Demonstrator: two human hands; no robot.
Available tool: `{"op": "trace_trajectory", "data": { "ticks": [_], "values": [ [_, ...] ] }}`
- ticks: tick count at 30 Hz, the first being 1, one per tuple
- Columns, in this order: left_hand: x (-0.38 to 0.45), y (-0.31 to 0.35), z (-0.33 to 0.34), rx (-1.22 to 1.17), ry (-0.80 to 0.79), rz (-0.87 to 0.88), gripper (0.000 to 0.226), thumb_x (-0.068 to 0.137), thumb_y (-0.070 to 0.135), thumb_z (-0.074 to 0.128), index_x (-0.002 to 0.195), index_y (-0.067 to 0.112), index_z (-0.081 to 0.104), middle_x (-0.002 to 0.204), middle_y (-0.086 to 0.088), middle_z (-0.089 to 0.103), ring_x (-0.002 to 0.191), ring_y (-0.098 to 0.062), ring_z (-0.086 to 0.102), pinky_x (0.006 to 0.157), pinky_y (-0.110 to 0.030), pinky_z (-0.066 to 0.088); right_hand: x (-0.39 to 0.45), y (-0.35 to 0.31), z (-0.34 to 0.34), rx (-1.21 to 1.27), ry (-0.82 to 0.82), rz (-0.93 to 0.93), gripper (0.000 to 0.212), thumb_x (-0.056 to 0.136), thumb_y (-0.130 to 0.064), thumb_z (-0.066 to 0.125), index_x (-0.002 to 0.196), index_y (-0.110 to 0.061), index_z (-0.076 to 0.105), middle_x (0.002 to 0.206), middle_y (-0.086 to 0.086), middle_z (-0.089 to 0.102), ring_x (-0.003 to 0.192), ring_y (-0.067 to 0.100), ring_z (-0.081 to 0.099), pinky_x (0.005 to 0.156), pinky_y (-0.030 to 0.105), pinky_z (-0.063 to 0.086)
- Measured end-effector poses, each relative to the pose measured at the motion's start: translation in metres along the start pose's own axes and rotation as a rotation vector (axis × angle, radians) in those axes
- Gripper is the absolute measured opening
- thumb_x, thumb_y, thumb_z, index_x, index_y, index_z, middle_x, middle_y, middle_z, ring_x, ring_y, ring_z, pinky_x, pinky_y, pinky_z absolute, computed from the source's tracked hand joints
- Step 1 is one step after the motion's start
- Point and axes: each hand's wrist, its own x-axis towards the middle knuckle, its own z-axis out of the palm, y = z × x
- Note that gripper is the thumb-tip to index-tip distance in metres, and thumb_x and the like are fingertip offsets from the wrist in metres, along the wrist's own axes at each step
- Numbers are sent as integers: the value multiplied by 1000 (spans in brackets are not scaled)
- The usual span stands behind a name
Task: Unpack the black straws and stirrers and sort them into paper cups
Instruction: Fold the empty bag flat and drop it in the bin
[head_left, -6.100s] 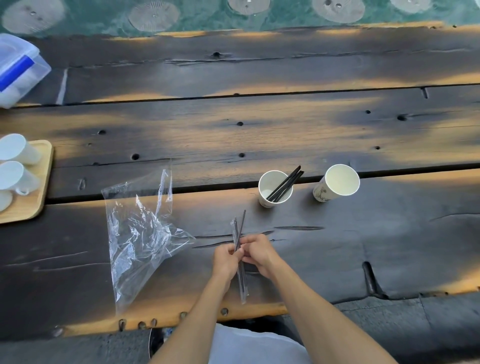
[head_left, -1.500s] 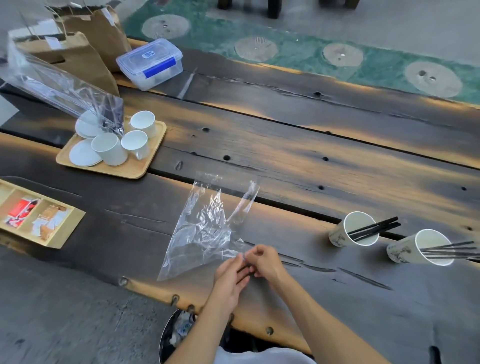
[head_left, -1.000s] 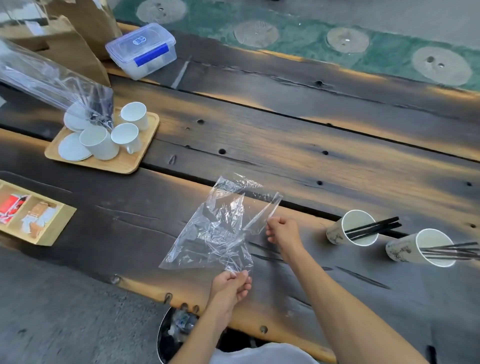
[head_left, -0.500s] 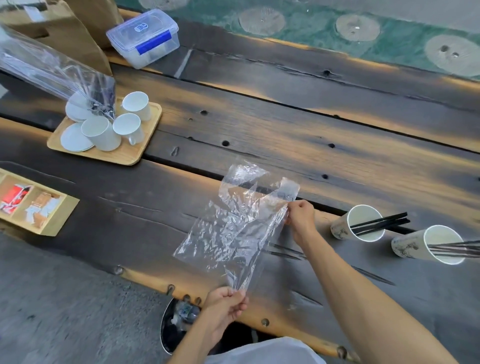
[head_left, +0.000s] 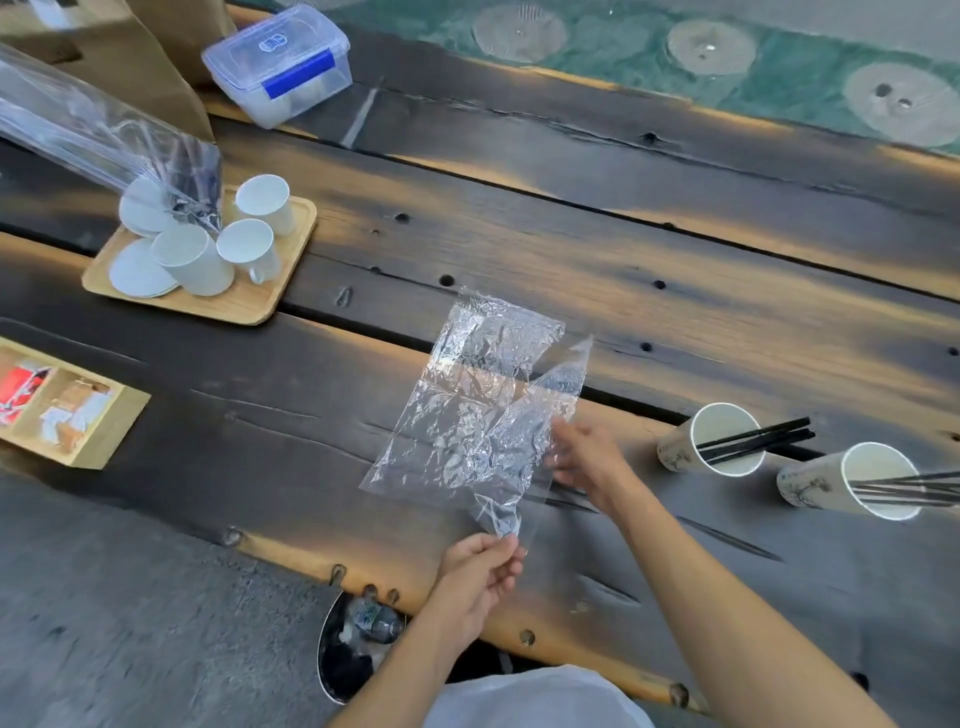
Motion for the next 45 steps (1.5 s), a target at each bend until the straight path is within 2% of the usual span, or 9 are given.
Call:
{"op": "trace_trajectory", "data": {
  "ticks": [5, 12, 16, 19, 29, 35, 38, 40, 45],
  "values": [
    [12, 3, 24, -3, -55, 1, 10, 85, 9, 72, 83, 3, 64, 72, -8, 71, 60, -12, 62, 53, -20, 50, -45, 51, 2, -218, -224, 52, 18, 86, -27, 71, 84, -10, 66, 70, 8, 68, 64, 14, 63, 62, 27, 51],
    [24, 24, -9, -235, 164, 61, 39, 91, 40, 63, 108, 5, 65, 99, -13, 69, 86, -26, 63, 79, -37, 53, -55, 75, -15, -94, -93, -1, 17, 97, -14, 58, 80, -10, 55, 67, 5, 61, 58, 14, 60, 60, 27, 50],
    [32, 42, -46, -360, 393, 192, 22, 93, 15, 63, 108, -1, 64, 79, -10, 65, 62, -15, 62, 62, -26, 53, -55, 76, -26, -60, 20, -27, 26, 96, -15, 59, 73, -9, 49, 63, 7, 58, 53, 15, 54, 54, 27, 46],
    [37, 44, -60, -276, 438, 188, 12, 90, 9, 66, 97, 0, 67, 70, -8, 64, 52, -10, 60, 48, -19, 52, -57, 82, -26, -27, 98, -36, 30, 95, -16, 61, 68, -12, 47, 58, 7, 55, 50, 14, 50, 49, 26, 42],
    [37, 28, -78, 197, 468, 229, 22, 94, 14, 62, 82, -3, 65, 66, -10, 60, 57, -16, 53, 55, -28, 50, -62, 105, -46, -69, 210, -60, 30, 96, -13, 58, 69, -9, 47, 54, 9, 51, 44, 15, 45, 43, 26, 37],
    [36, 16, -89, 468, 535, 200, 27, 93, 13, 61, 68, 1, 63, 54, -8, 60, 50, -20, 52, 48, -30, 48, -62, 124, -63, -495, 137, 171, 29, 94, -22, 59, 68, -10, 52, 59, 7, 58, 55, 23, 54, 51, 31, 42],
    [32, 20, -80, 659, 736, 181, 11, 82, 19, 71, 86, 12, 62, 87, -10, 65, 73, -30, 60, 66, -38, 51, -59, 112, -61, -743, 301, 137, 28, 95, -26, 54, 72, -10, 53, 64, 4, 55, 72, 32, 57, 63, 35, 43],
    [31, 31, -64, 825, 839, 252, 21, 80, 18, 72, 96, 22, 60, 101, -5, 55, 89, -31, 60, 71, -36, 47, -55, 95, -50, -425, 251, 76, 22, 97, -16, 52, 77, -5, 55, 58, 4, 55, 55, 25, 52, 53, 32, 41],
    [44, 49, -11, 678, 296, 268, 18, 89, 4, 56, 101, 16, 63, 90, -16, 70, 70, -21, 64, 62, -34, 51, -45, 65, -3, 13, -71, 91, 14, 99, -13, 51, 108, -7, 59, 76, 10, 71, 58, 24, 63, 54, 32, 51]
  ]
}}
